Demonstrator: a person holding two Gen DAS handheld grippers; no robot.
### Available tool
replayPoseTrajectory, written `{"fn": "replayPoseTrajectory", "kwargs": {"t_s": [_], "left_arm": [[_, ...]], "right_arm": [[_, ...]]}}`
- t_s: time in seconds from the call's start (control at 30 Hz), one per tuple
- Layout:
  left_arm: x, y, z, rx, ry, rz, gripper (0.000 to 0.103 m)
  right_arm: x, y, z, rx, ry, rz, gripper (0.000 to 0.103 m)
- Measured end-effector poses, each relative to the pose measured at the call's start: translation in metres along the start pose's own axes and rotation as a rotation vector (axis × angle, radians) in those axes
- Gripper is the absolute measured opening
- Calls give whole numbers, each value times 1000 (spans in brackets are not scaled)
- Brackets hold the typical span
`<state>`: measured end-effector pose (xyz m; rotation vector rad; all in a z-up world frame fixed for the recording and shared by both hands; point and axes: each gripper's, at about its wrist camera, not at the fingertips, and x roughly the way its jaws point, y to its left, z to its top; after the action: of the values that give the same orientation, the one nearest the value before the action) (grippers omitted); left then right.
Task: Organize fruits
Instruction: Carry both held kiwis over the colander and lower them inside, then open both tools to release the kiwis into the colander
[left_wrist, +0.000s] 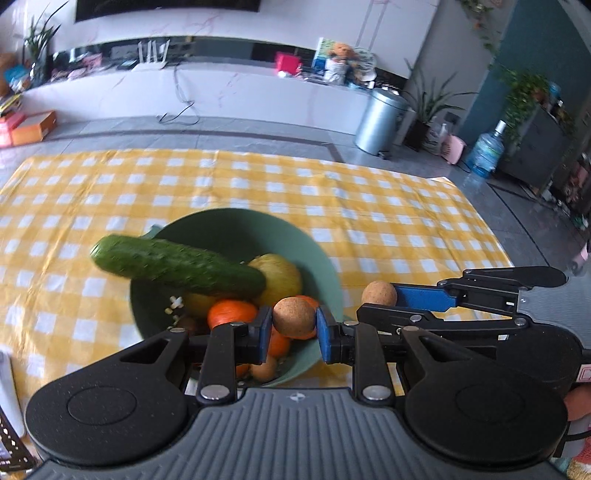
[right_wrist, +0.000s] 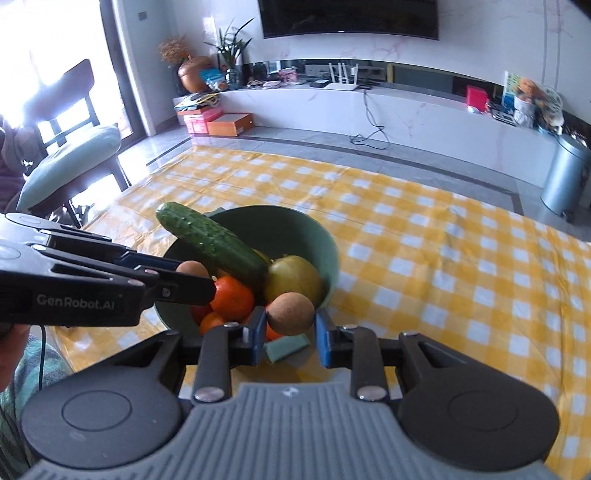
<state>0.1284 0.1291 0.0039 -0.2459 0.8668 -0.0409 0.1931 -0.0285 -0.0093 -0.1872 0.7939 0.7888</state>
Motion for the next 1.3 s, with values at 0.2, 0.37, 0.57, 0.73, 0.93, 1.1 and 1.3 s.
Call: {"fn": "replayPoseTrajectory", "kwargs": {"t_s": [0.2,0.37,0.57,0.73,0.93,1.1,1.3], "left_arm": [[11,23,-4,-61,47,15,28],[20,38,-10,-91,81,19,28],[31,49,-15,-114,111,18,28],[39,55,-18,-127,127,25,28],[45,59,-19,-140,126,30,28],[46,61,-18,-148,119,31,28],[47,62,-18,-151,116,34,30]], "right_arm": [[35,13,11,-64,67,-15,24],[58,17,15,-128,109,-24,24],[77,24,13,-205,141,-34,24],[85,27,16,-220,134,-35,24],[92,29,19,-228,131,-37,24],[98,28,22,-209,142,-25,24],[99,29,21,-214,144,-25,26]]}}
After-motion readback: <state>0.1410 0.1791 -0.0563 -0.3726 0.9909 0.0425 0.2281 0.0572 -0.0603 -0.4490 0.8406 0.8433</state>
